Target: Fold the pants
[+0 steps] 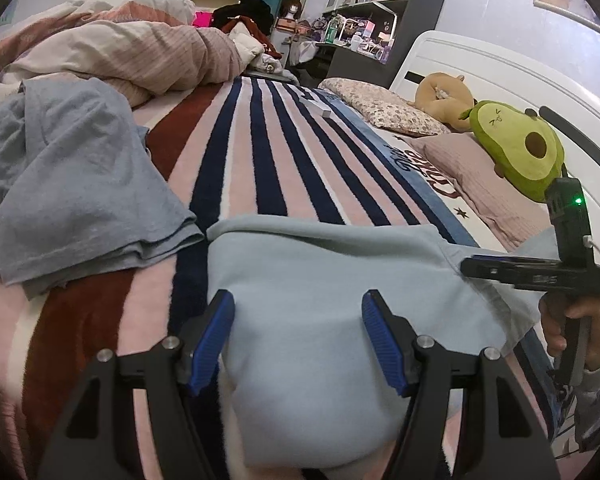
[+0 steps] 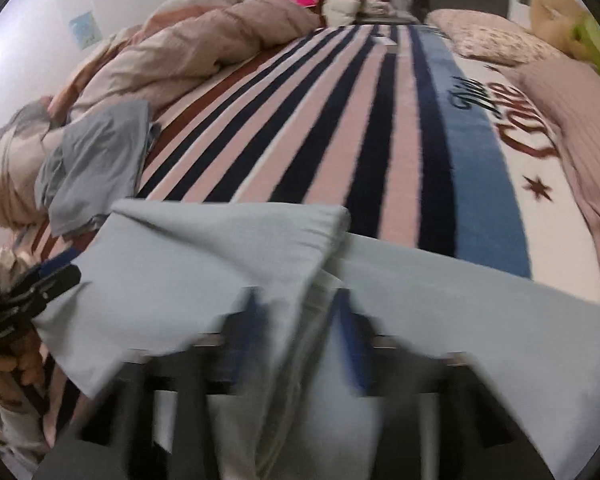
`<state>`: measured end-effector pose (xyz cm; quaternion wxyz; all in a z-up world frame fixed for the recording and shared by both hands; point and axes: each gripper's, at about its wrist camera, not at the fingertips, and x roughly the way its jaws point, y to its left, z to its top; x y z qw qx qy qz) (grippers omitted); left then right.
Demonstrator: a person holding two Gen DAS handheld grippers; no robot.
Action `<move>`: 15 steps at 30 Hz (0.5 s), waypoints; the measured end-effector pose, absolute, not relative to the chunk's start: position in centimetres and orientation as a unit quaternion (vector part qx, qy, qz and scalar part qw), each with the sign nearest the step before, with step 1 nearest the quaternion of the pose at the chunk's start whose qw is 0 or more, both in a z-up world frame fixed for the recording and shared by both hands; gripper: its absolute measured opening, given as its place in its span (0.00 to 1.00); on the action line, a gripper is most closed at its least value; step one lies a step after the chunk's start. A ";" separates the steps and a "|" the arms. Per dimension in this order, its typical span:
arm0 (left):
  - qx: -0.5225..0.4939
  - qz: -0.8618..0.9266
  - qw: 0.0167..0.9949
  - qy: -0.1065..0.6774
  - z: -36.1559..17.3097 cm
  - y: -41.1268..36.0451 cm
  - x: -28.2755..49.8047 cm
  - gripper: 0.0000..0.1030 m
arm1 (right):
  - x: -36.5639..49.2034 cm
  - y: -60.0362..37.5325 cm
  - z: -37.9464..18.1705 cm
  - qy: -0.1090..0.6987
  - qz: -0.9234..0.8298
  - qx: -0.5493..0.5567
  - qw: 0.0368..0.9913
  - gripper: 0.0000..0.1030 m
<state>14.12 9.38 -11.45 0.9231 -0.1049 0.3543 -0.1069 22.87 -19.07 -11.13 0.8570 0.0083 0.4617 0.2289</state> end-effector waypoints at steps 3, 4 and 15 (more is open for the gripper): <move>-0.104 -0.108 0.922 0.357 -11.6 9.3 14.3 0.61 | 22.4 -19.6 -12.1 0.490 0.236 0.028 0.839 0.61; -0.104 -0.108 0.922 0.357 -11.6 9.3 14.4 0.61 | 22.1 -19.4 -12.6 0.499 0.255 0.037 0.828 0.45; -0.083 -0.112 0.923 0.358 -10.5 7.7 13.6 0.61 | 19.7 -20.6 -11.7 0.461 0.201 -0.001 0.864 0.10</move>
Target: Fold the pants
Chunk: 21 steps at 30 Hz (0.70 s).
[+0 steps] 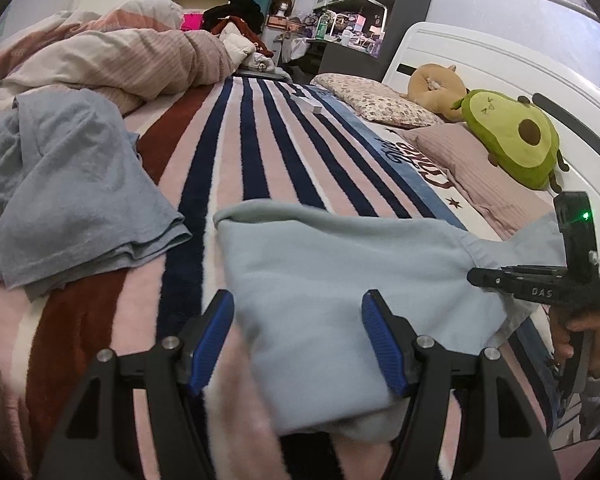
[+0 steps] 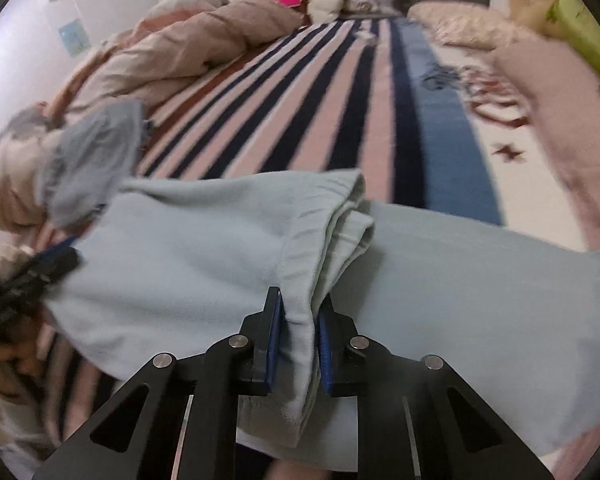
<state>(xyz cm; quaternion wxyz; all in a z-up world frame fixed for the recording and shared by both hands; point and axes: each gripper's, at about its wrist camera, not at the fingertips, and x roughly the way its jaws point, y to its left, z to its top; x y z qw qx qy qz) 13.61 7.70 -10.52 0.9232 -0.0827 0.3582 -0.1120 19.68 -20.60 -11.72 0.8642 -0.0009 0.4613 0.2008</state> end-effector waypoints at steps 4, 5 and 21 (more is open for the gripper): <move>-0.069 -0.115 0.924 0.357 -9.7 6.1 13.4 0.61 | 19.6 -21.8 -12.4 0.475 0.211 0.015 0.854 0.18; -0.065 -0.114 0.925 0.356 -9.4 5.8 13.4 0.61 | 19.4 -22.2 -12.2 0.473 0.213 0.019 0.854 0.24; -0.036 -0.114 0.928 0.352 -6.1 -0.7 13.0 0.61 | 12.4 -43.7 -3.0 0.324 0.074 -0.056 0.942 0.48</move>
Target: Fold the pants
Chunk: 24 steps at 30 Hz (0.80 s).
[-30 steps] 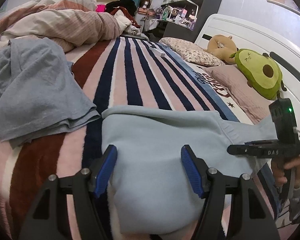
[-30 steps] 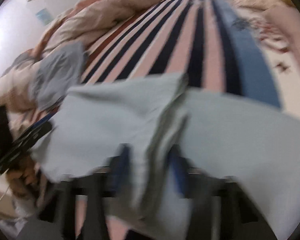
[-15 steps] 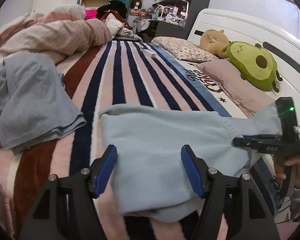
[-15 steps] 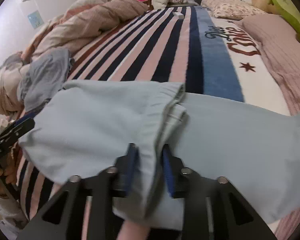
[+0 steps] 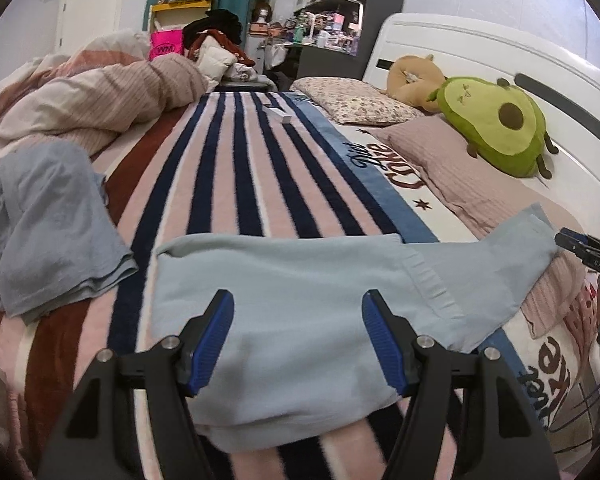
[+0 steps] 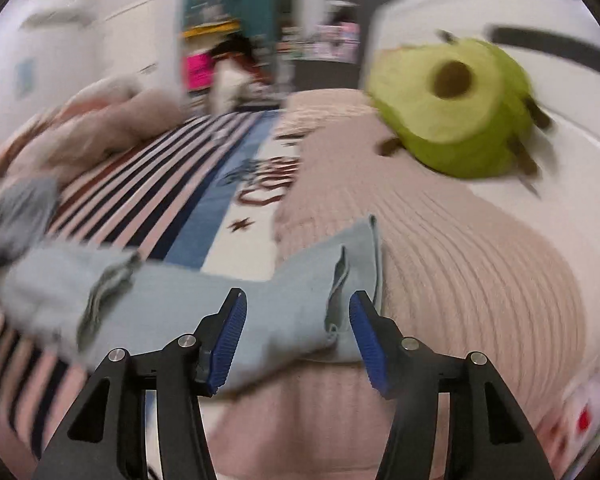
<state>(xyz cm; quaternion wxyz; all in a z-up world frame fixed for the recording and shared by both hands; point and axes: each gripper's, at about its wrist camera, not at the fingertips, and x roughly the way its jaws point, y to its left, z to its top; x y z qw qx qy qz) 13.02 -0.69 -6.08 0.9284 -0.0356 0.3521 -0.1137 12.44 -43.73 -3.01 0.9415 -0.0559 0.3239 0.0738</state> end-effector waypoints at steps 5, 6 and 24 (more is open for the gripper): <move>-0.015 -0.130 0.926 0.354 -5.3 -3.7 13.1 0.61 | 13.9 -44.5 -4.1 0.352 0.143 -0.098 0.920 0.45; -0.013 -0.131 0.926 0.354 -5.3 -4.0 13.0 0.61 | 14.2 -44.4 -4.4 0.362 0.149 -0.106 0.914 0.45; 0.005 -0.136 0.923 0.360 -5.0 -5.9 13.6 0.61 | 14.7 -42.8 -4.9 0.382 0.212 -0.264 0.860 0.07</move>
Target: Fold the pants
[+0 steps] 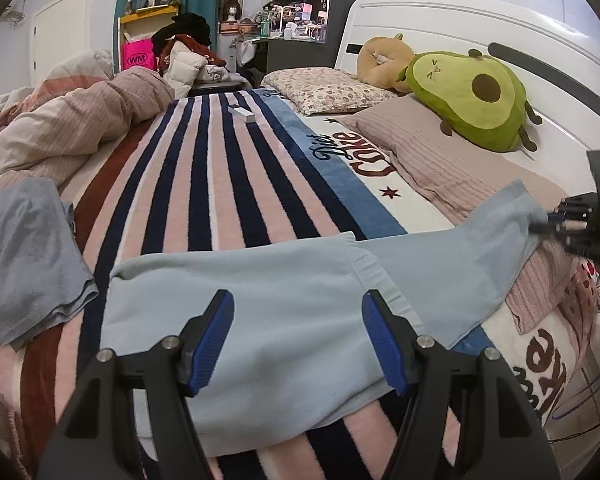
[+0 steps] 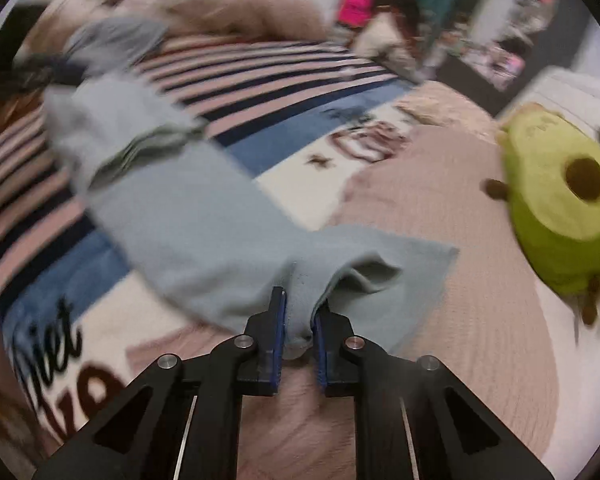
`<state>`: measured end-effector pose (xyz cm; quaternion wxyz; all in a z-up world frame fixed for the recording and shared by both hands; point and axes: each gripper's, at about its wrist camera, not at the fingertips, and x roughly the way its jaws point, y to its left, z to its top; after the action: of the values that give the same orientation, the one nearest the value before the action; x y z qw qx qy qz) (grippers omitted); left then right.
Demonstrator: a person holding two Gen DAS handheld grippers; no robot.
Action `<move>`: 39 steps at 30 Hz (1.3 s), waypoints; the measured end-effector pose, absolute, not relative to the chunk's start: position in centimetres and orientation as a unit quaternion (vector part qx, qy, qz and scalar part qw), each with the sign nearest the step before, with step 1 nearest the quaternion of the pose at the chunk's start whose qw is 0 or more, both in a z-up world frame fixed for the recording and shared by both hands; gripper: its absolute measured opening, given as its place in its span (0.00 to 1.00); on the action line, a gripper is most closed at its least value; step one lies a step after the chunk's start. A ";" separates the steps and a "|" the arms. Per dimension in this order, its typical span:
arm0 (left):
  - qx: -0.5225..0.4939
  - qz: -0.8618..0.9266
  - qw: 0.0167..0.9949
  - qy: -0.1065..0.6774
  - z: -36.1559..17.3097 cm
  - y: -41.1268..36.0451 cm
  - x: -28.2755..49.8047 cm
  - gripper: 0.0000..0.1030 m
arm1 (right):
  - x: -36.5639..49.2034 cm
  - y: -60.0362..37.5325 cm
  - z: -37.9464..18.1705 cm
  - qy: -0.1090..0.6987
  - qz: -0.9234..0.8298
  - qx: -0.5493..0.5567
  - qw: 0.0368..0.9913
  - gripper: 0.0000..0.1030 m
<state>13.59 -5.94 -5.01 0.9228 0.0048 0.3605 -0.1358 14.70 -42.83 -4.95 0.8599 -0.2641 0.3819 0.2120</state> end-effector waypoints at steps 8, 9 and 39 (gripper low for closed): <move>0.001 -0.136 0.923 0.359 -5.1 -5.5 13.4 0.61 | 17.2 -46.9 -3.8 0.426 0.095 -0.124 0.891 0.16; -0.001 -0.135 0.924 0.359 -5.1 -5.3 13.4 0.61 | 17.0 -46.8 -3.5 0.422 0.086 -0.123 0.894 0.26; -0.067 -0.106 0.944 0.306 -5.9 4.6 10.9 0.65 | 18.9 -26.3 -1.2 0.449 0.272 -0.008 0.851 0.11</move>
<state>10.86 4.57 -5.92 0.9437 -0.0674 0.3062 -0.1058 18.89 -26.29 -1.24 0.8512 -0.0084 0.4489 0.2718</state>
